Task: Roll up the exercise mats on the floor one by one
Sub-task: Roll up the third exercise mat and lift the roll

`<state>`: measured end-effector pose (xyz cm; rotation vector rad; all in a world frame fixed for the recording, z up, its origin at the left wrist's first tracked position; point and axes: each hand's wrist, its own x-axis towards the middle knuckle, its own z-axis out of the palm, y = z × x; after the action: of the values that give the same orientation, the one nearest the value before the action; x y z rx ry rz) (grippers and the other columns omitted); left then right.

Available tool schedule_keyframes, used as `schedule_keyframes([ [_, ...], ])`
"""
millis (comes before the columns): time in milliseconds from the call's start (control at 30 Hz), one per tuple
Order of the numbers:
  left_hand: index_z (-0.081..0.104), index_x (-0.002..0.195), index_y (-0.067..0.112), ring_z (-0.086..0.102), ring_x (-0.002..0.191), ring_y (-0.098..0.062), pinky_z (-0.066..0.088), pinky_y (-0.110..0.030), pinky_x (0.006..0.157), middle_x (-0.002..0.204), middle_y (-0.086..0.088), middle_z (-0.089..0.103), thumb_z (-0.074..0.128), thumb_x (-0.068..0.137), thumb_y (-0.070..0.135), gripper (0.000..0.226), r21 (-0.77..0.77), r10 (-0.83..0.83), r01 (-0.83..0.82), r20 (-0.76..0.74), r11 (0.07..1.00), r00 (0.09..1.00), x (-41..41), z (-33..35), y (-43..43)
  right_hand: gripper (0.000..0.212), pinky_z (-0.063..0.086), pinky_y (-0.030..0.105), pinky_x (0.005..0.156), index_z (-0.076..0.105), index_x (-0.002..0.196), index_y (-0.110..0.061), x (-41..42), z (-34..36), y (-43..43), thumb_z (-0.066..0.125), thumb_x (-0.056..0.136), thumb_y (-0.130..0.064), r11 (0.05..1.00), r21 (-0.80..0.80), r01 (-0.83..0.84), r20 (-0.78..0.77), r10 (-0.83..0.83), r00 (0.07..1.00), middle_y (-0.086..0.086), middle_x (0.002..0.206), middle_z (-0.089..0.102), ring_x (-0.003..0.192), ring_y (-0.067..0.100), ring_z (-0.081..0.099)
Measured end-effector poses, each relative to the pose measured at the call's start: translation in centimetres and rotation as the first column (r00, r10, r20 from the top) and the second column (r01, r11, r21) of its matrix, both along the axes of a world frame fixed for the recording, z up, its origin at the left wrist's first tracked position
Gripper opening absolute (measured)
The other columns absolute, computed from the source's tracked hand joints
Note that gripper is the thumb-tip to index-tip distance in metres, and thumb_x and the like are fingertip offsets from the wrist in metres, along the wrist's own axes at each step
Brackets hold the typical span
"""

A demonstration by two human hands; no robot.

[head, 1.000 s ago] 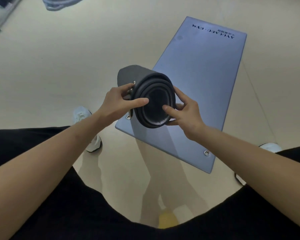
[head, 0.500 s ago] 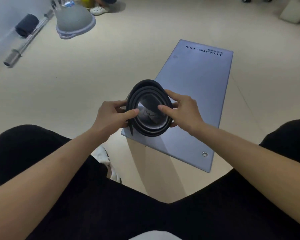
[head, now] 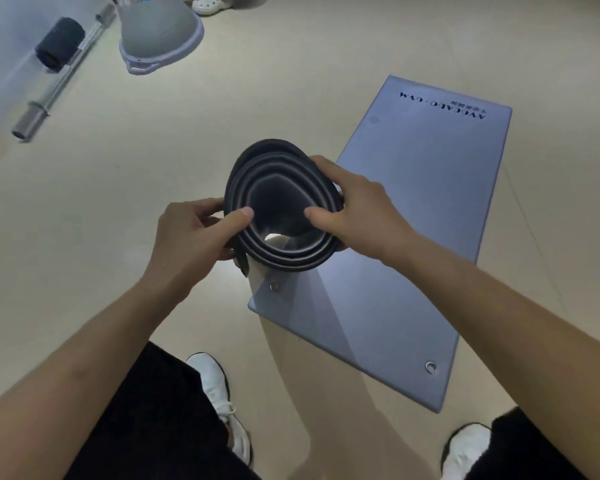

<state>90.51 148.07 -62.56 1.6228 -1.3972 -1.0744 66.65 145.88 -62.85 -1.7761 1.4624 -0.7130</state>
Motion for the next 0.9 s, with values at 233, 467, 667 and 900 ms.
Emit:
schedule_keyframes([
  [233,0.072,0.092,0.061,0.076,0.095,-0.011,0.062,-0.046,0.09,0.093,0.012,0.08,0.074,0.078,0.05,0.018,0.198,0.078,-0.073,-0.018,0.978,0.997,-1.7,3.2,-2.8,0.056,0.062,0.046,0.079,0.053,0.14,-0.035,0.5,2.4,-3.0,0.068,0.088,-0.021,0.971,0.208,0.116,0.025,-0.124,0.992,-0.01,0.095,0.071,0.084,0.017,0.07],
  [467,0.072,0.131,0.024,0.073,0.107,-0.008,0.063,-0.044,0.091,0.115,0.004,0.077,0.092,0.052,0.053,0.086,0.41,0.125,-0.081,-0.082,0.908,0.989,-0.6,7.9,-5.0,0.042,0.06,0.042,0.083,0.066,0.122,-0.028,2.9,6.9,-3.7,0.06,0.086,-0.007,0.908,0.331,0.256,0.009,-0.274,0.962,-0.009,0.092,0.073,0.084,0.012,0.069],
  [667,0.074,0.125,0.017,0.077,0.089,-0.017,0.065,-0.045,0.081,0.098,-0.001,0.08,0.091,0.074,0.02,0.054,0.551,0.164,-0.098,-0.071,0.829,0.984,3.2,14.7,-2.9,0.044,0.063,0.045,0.075,0.066,0.114,-0.043,6.3,15.3,-2.5,0.06,0.088,-0.008,0.873,0.445,0.199,-0.042,-0.201,0.979,-0.018,0.087,0.07,0.081,0.01,0.069],
  [900,0.075,0.101,0.038,0.079,0.081,-0.019,0.064,-0.047,0.082,0.086,0.005,0.081,0.092,0.065,0.028,0.041,0.681,0.228,-0.077,-0.135,0.729,0.964,12.4,23.0,1.4,0.043,0.064,0.049,0.065,0.065,0.118,-0.048,14.7,25.8,-0.5,0.065,0.087,-0.019,0.769,0.622,0.146,-0.119,-0.091,0.989,-0.008,0.09,0.075,0.079,0.02,0.074],
])
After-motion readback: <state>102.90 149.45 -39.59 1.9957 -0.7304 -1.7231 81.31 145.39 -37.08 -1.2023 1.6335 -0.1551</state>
